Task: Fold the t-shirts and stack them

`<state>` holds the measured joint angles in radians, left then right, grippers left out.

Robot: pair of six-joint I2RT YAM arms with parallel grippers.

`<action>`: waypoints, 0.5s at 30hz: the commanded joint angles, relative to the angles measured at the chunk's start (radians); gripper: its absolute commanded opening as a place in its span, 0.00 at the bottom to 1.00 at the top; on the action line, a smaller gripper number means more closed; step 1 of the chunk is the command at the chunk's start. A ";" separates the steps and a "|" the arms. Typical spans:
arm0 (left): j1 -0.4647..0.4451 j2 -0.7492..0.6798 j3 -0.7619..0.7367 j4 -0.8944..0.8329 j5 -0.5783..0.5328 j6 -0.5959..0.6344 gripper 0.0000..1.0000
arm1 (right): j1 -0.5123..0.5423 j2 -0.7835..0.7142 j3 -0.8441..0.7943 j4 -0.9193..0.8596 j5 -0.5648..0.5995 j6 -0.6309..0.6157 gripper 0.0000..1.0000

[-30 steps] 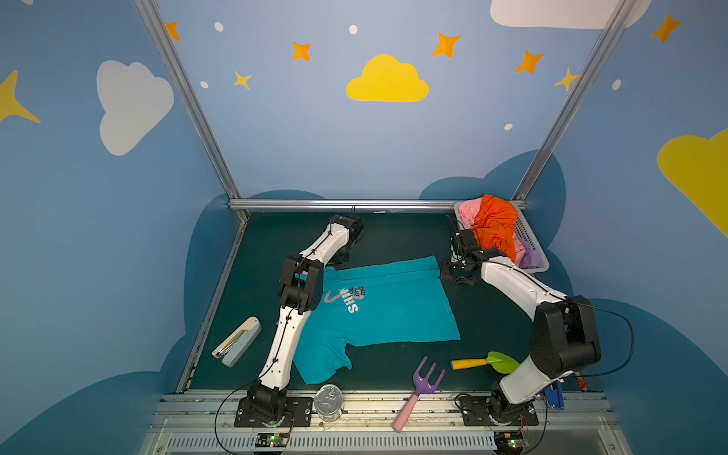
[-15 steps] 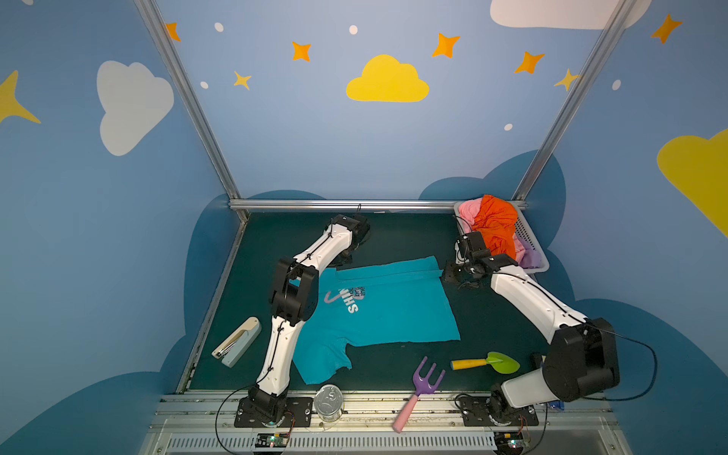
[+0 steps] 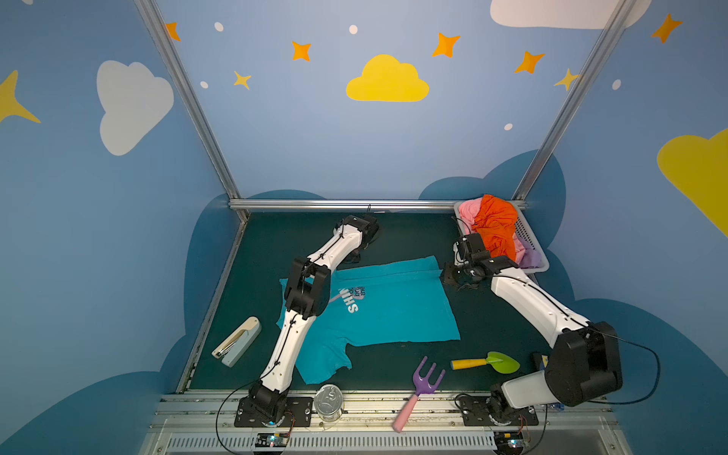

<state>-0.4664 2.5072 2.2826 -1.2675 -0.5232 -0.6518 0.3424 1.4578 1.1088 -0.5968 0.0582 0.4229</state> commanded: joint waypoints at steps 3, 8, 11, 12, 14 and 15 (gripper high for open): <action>0.017 0.071 0.034 -0.089 -0.021 -0.015 0.62 | 0.003 0.027 0.007 0.012 -0.029 0.012 0.48; 0.054 0.047 -0.039 -0.063 0.028 -0.050 0.27 | 0.006 0.063 0.013 0.024 -0.066 0.021 0.48; 0.062 0.005 -0.080 -0.051 0.024 -0.062 0.06 | 0.009 0.068 0.007 0.030 -0.073 0.027 0.48; 0.062 -0.014 -0.094 -0.046 0.019 -0.063 0.04 | 0.010 0.066 0.003 0.029 -0.071 0.029 0.48; 0.059 -0.056 -0.122 -0.041 0.009 -0.071 0.04 | 0.012 0.059 -0.004 0.033 -0.069 0.031 0.48; 0.053 -0.079 -0.134 -0.043 -0.001 -0.078 0.04 | 0.012 0.054 -0.007 0.034 -0.069 0.033 0.48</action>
<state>-0.4076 2.5095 2.1708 -1.2865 -0.5076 -0.6991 0.3489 1.5223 1.1088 -0.5758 -0.0013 0.4427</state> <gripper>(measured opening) 0.050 0.477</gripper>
